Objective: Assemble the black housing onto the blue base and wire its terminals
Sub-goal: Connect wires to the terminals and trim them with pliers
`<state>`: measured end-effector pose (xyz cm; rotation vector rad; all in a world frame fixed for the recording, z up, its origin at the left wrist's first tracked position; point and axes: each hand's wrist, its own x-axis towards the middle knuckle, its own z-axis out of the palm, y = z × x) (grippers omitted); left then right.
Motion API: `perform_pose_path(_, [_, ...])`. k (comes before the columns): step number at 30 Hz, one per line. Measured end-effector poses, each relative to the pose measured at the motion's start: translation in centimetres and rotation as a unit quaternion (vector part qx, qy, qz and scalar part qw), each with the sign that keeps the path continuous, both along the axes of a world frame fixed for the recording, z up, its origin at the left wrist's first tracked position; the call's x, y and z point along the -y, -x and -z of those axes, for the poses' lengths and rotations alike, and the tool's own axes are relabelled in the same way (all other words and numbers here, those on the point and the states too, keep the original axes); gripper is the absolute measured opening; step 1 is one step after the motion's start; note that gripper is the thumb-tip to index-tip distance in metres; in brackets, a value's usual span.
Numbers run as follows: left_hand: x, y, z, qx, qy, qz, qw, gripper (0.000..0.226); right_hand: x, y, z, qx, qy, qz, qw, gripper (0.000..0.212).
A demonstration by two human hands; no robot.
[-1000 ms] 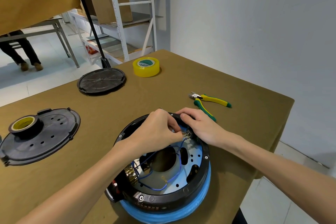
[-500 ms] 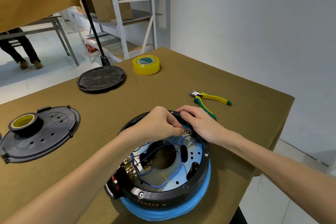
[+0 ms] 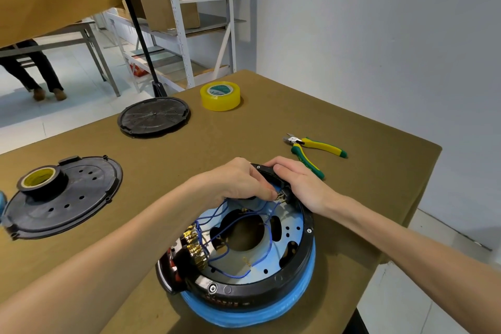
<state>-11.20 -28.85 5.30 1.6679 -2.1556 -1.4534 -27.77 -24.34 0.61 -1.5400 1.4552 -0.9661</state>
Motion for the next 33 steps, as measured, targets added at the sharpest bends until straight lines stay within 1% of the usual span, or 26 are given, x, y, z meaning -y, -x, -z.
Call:
perform_pose_path(5, [0.4, -0.2, -0.8, 0.029, -0.028, 0.067, 0.997, 0.015, -0.1, 0.2, 0.3, 0.002, 0.013, 0.028, 1.0, 0.038])
perform_pose_path(8, [0.6, -0.2, -1.0, 0.031, -0.045, 0.083, 0.995, 0.019, 0.0, 0.4, 0.6, 0.013, 0.003, 0.042, 0.999, 0.037])
perform_pose_path(12, [0.7, 0.1, -0.5, 0.043, -0.006, 0.063, 0.997, 0.017, 0.1, 0.4, 0.7, 0.001, 0.01, 0.049, 0.999, 0.04])
perform_pose_path(16, [0.9, 0.5, 0.1, 0.023, 0.0, 0.035, 0.999, 0.014, 0.2, 0.3, 0.8, -0.001, -0.003, 0.041, 0.999, 0.036])
perform_pose_path(18, [0.9, 0.6, 0.3, 0.009, -0.009, 0.026, 1.0, 0.015, 0.4, 0.3, 0.8, 0.002, -0.007, 0.037, 0.999, 0.035])
perform_pose_path(23, [0.5, 0.0, 0.5, -0.043, -0.083, 0.014, 0.996, 0.012, 0.5, 0.1, 0.8, -0.01, -0.006, 0.035, 0.999, 0.035])
perform_pose_path(25, [0.3, -0.3, 0.6, -0.061, -0.084, 0.013, 0.994, 0.011, 0.5, 0.2, 0.6, -0.017, -0.003, 0.035, 0.999, 0.035])
perform_pose_path(29, [0.1, -0.6, 0.6, -0.05, -0.042, 0.026, 0.998, 0.018, 0.1, 0.3, 0.3, -0.033, 0.008, 0.038, 0.999, 0.035])
perform_pose_path(33, [0.0, -0.6, 0.0, -0.039, -0.077, 0.025, 0.996, 0.016, -0.2, 0.3, 0.4, -0.02, 0.002, 0.048, 0.999, 0.036])
